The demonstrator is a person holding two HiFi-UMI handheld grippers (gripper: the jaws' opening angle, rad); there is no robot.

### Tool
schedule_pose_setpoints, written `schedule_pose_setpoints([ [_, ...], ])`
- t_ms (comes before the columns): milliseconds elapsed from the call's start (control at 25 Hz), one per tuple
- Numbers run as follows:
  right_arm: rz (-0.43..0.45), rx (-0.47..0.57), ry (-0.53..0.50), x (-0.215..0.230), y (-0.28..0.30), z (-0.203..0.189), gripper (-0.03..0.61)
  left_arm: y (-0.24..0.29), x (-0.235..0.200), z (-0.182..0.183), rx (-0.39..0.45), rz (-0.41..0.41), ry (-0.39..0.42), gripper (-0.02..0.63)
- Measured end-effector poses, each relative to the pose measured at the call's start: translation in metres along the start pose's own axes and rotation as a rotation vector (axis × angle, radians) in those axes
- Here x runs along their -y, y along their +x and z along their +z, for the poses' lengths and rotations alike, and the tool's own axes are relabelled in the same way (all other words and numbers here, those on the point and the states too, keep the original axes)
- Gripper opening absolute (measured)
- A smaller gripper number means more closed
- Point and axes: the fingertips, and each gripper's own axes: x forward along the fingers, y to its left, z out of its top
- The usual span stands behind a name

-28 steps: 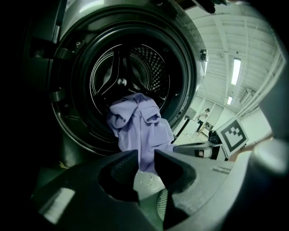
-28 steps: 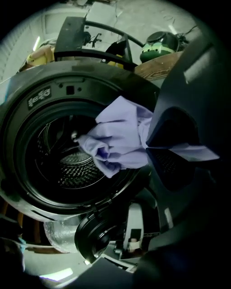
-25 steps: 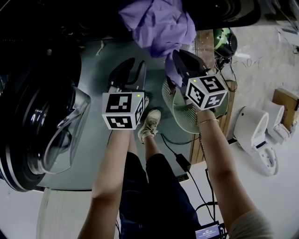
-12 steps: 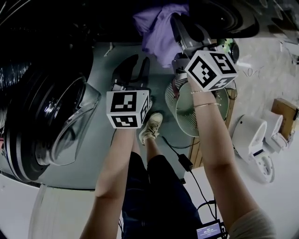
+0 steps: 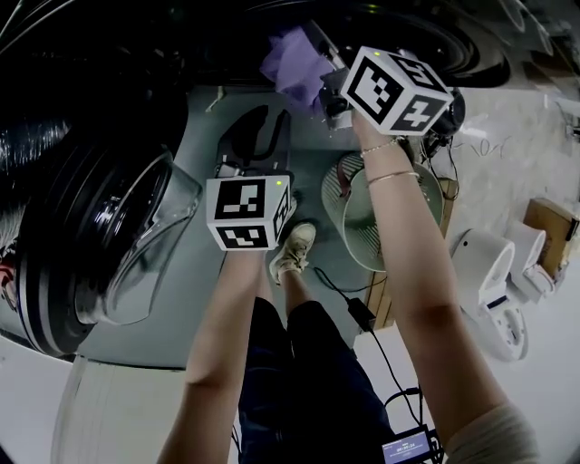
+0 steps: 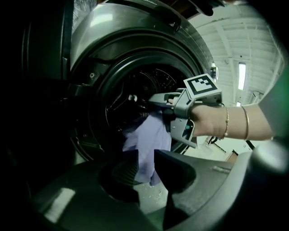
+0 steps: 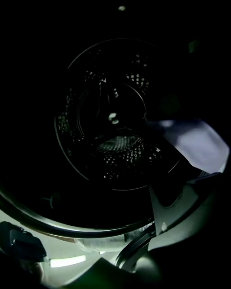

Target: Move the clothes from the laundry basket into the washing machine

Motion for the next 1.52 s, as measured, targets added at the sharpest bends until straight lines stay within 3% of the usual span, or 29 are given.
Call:
schedule_pose_setpoints([
  [120, -0.057, -0.014, 0.016, 0.012, -0.014, -0.014, 0.380, 0.001, -0.001, 0.000, -0.004, -0.001, 0.004, 0.117],
  [440, -0.138, -0.031, 0.011, 0.038, -0.076, -0.031, 0.385, 0.002, 0.000, -0.005, -0.019, -0.016, 0.014, 0.117],
  [560, -0.212, -0.124, 0.071, 0.059, -0.095, -0.082, 0.453, 0.004, 0.003, -0.012, -0.034, -0.022, 0.011, 0.117],
  [680, -0.224, -0.280, 0.119, 0.068, -0.090, -0.150, 0.534, 0.006, 0.005, -0.021, -0.056, -0.029, 0.011, 0.117],
  [840, -0.236, -0.366, 0.144, 0.077, -0.064, -0.187, 0.546, 0.010, 0.004, -0.025, -0.062, -0.032, 0.017, 0.117],
  [880, -0.250, -0.360, 0.154, 0.081, -0.059, -0.187, 0.499, 0.011, 0.003, -0.026, -0.062, -0.032, 0.018, 0.117],
  [960, -0.286, -0.346, 0.155, 0.087, -0.051, -0.183, 0.258, 0.014, 0.000, -0.028, -0.066, -0.030, 0.021, 0.117],
  [1040, -0.300, -0.329, 0.148, 0.087, -0.047, -0.174, 0.078, 0.016, -0.002, -0.028, -0.063, -0.027, 0.023, 0.117],
  [1280, -0.211, -0.193, 0.055, 0.061, -0.038, -0.122, 0.048, 0.019, 0.002, -0.020, -0.051, -0.039, 0.023, 0.117],
  [1520, -0.124, -0.063, 0.031, 0.039, -0.005, -0.061, 0.046, 0.020, 0.011, -0.010, -0.038, -0.068, 0.048, 0.117],
])
